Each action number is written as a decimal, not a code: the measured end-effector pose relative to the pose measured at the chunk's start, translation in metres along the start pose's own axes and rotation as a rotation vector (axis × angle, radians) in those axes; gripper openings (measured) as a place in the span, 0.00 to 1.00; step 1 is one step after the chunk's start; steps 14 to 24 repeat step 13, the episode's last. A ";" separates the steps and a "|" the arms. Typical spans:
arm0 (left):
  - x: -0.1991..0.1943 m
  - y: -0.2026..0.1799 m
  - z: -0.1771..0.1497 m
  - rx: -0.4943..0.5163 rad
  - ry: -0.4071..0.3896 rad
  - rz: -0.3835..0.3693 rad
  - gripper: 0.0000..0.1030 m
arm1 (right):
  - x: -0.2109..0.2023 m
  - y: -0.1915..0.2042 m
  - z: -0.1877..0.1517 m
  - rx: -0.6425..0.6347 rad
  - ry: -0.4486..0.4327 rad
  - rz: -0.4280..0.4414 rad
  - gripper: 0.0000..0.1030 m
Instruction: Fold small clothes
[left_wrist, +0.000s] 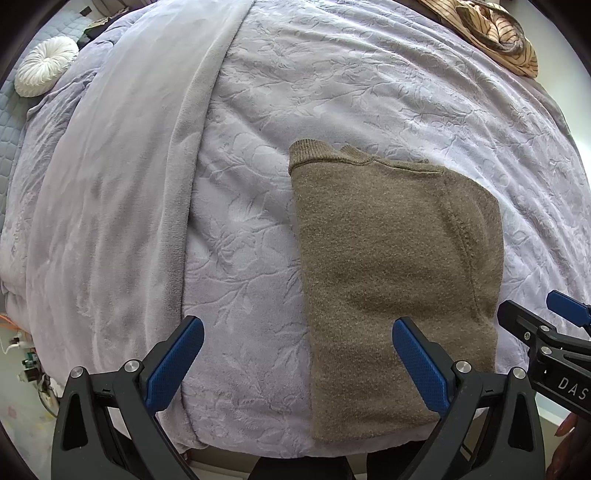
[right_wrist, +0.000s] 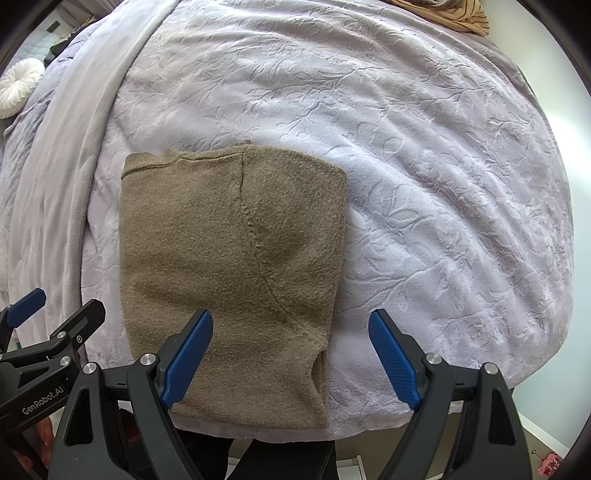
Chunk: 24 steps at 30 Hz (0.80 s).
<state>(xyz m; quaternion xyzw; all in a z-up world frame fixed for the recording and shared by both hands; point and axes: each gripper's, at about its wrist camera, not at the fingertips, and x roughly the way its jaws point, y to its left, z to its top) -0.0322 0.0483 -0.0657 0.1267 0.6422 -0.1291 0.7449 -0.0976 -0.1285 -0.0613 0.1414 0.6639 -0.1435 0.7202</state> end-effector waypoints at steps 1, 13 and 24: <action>0.000 0.000 0.000 0.001 0.000 0.001 0.99 | 0.000 0.000 0.001 -0.002 0.001 -0.001 0.86; 0.000 0.003 0.002 0.007 -0.014 -0.009 0.99 | 0.003 0.001 0.002 -0.005 0.006 -0.005 0.86; 0.000 0.003 0.002 0.007 -0.014 -0.009 0.99 | 0.003 0.001 0.002 -0.005 0.006 -0.005 0.86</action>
